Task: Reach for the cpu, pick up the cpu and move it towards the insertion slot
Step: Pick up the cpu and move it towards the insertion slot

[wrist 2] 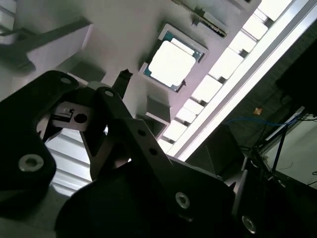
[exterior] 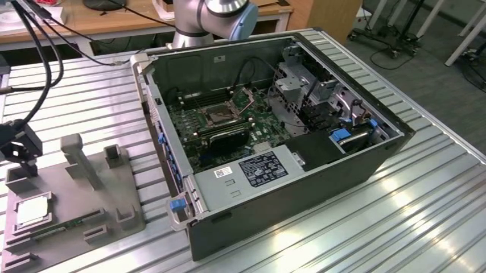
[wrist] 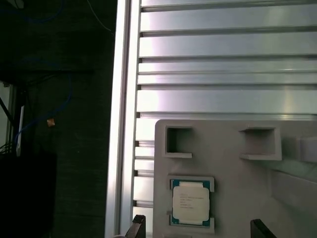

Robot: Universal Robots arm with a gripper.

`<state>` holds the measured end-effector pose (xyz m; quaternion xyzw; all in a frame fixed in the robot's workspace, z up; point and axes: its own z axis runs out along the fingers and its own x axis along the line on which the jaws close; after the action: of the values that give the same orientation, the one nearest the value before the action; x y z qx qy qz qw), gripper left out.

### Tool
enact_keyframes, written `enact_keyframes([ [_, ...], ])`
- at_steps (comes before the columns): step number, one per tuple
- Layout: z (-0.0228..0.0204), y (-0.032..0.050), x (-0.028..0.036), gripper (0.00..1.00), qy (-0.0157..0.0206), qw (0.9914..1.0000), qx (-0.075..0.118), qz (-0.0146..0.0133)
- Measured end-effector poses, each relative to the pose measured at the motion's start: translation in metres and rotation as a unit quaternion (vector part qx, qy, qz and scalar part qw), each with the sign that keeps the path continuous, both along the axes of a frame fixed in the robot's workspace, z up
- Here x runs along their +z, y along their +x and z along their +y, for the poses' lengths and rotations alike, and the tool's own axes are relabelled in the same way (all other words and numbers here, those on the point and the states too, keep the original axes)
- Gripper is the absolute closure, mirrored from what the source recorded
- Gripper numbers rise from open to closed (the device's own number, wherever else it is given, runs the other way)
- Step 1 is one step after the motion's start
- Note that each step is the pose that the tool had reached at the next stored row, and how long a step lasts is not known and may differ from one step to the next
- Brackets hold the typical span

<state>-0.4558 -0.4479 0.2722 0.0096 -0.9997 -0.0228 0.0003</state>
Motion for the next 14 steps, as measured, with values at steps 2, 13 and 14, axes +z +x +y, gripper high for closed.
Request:
enact_keyframes([
  [2,-0.0035,0.0,-0.0036,0.12,0.0007,1.0,0.0,0.0],
  [13,-0.0128,-0.0002,-0.013,0.12,0.0504,0.99873,-0.001,0.0],
  [14,-0.0143,-0.0002,-0.0148,0.12,0.0504,0.99873,-0.001,-0.0001],
])
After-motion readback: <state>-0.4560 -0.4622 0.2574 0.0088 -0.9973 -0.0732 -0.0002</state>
